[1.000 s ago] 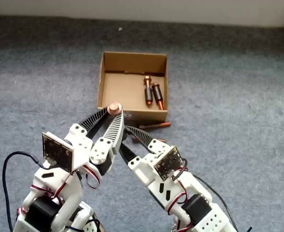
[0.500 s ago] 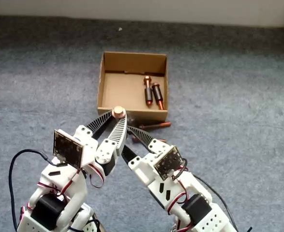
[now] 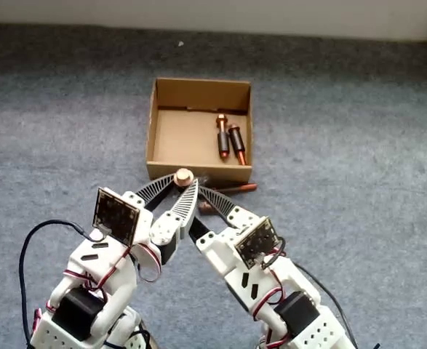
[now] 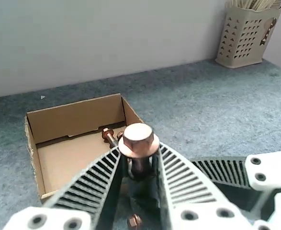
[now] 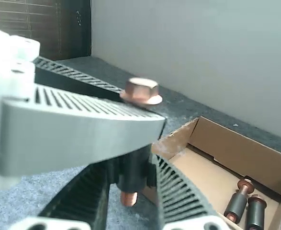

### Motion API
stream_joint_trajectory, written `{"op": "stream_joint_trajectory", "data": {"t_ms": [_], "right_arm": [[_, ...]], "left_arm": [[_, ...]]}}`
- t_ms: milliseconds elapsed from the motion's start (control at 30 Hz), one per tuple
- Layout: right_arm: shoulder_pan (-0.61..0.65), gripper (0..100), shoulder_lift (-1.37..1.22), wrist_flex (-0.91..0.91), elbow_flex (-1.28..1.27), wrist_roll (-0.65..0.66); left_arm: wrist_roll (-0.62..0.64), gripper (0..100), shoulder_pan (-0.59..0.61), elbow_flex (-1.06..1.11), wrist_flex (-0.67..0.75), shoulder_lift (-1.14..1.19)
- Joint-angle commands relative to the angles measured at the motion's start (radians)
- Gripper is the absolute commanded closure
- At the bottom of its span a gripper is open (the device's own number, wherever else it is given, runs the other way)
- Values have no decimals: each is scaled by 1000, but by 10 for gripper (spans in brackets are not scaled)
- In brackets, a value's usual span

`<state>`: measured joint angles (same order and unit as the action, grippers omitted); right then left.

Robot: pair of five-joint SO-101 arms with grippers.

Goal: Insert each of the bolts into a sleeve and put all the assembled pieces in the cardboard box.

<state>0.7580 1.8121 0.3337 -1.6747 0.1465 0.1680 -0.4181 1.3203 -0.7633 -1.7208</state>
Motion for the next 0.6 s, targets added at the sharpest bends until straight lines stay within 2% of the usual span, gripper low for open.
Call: {"op": "stream_joint_trajectory", "data": {"t_ms": [0,200,367,467,567], "right_arm": [[-19,995,22,-28,-110,2],[-19,995,22,-28,-110,2],[-19,995,22,-25,-110,2],[-19,995,22,-24,-110,2],[-19,995,22,-24,-110,2]], "left_arm": [[-5,867,13,-10,-20,-4],[-5,864,13,-12,-35,-4],[-5,785,13,-85,-163,-4],[-5,779,13,-137,-233,-4],[-5,779,18,-151,-247,-4]]}}
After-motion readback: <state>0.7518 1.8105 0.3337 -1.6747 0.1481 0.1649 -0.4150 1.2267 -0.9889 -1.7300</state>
